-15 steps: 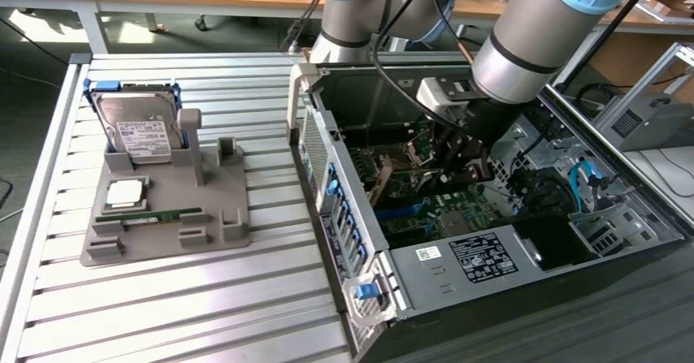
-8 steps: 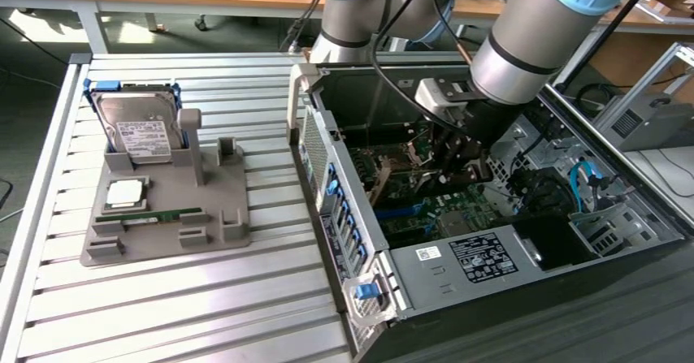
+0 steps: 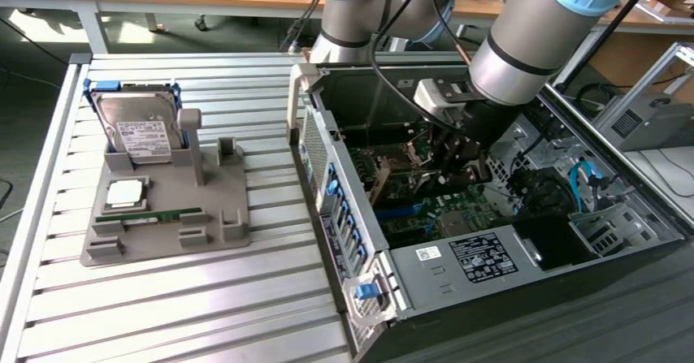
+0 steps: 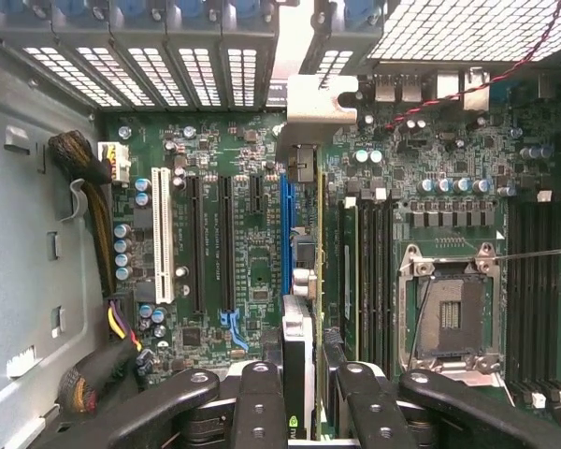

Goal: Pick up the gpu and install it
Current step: 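Insert the gpu into the slot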

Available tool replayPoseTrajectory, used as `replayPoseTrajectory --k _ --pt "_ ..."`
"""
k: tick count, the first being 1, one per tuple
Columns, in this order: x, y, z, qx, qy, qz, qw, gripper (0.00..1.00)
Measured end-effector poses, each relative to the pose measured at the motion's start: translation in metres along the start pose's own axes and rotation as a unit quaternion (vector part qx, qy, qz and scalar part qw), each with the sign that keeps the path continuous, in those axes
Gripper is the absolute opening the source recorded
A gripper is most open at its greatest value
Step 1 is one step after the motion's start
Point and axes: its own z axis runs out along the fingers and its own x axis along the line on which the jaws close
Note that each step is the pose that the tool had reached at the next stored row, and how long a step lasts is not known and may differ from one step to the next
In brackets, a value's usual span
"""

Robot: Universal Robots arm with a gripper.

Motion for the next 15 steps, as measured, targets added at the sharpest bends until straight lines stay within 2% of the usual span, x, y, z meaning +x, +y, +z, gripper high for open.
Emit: replayPoseTrajectory --k 15 --pt "0.0008 0.0022 0.0010 0.0000 0.0000 0.000 1.0000 0.27"
